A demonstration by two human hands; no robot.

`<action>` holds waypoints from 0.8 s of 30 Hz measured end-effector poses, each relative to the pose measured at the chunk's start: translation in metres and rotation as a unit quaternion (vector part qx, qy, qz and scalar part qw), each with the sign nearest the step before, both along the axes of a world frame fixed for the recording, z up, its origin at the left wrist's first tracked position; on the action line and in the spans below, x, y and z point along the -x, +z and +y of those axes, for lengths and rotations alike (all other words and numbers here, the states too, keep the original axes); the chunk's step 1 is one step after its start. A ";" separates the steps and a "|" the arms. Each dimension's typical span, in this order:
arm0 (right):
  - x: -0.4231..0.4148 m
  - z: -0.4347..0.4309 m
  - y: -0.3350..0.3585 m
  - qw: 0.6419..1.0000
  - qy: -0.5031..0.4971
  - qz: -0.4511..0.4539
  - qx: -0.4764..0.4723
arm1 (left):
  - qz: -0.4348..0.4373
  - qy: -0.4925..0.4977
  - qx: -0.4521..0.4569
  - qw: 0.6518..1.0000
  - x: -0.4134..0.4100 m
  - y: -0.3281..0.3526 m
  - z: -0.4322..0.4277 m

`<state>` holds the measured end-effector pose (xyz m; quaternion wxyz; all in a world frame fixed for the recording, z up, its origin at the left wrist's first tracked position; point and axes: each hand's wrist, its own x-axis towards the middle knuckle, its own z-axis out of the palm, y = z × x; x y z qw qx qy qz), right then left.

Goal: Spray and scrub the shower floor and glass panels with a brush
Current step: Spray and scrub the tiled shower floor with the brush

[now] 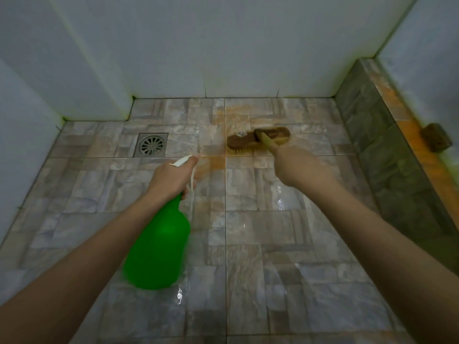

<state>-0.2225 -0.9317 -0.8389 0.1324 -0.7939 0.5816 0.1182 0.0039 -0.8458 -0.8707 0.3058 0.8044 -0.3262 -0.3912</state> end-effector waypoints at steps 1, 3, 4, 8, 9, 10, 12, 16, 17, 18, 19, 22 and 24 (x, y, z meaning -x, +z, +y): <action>-0.007 -0.012 -0.007 1.000 0.013 -0.015 0.010 | -0.007 -0.002 0.004 1.000 -0.004 0.001 0.000; -0.022 -0.036 -0.008 0.999 0.018 -0.035 0.008 | -0.009 -0.001 0.026 1.000 -0.009 0.003 0.001; -0.030 -0.044 -0.001 0.999 0.022 -0.023 0.007 | -0.004 0.004 0.039 0.999 -0.011 0.005 0.003; -0.052 -0.010 0.028 0.992 0.079 0.096 -0.020 | 0.029 0.032 0.065 0.997 -0.017 0.010 0.013; -0.055 0.006 0.029 0.991 0.092 0.093 -0.024 | 0.038 0.037 0.069 0.996 -0.021 0.010 0.016; -0.057 0.013 0.025 0.993 0.100 0.068 -0.015 | 0.046 0.043 0.075 0.995 -0.024 0.011 0.018; -0.064 -0.002 0.012 0.996 0.087 0.016 0.010 | 0.055 0.057 0.083 0.993 -0.028 0.013 0.022; -0.078 -0.032 0.024 0.998 0.066 0.018 0.016 | 0.063 0.049 0.085 0.993 -0.029 0.019 0.033; -0.077 -0.023 0.026 0.997 0.073 0.034 0.013 | 0.050 0.039 0.069 0.996 -0.026 0.020 0.037; -0.074 -0.007 0.025 0.996 0.078 0.042 0.010 | 0.036 0.033 0.046 0.998 -0.023 0.020 0.041; -0.070 0.011 0.020 0.995 0.085 0.044 0.005 | 0.025 0.034 0.025 0.999 -0.019 0.018 0.045; -0.062 0.037 0.011 0.996 0.082 0.037 -0.018 | 0.018 0.067 0.015 0.997 -0.005 0.011 0.052; -0.064 0.024 0.020 0.995 0.091 0.043 -0.027 | 0.020 0.062 0.024 0.998 0.002 0.008 0.053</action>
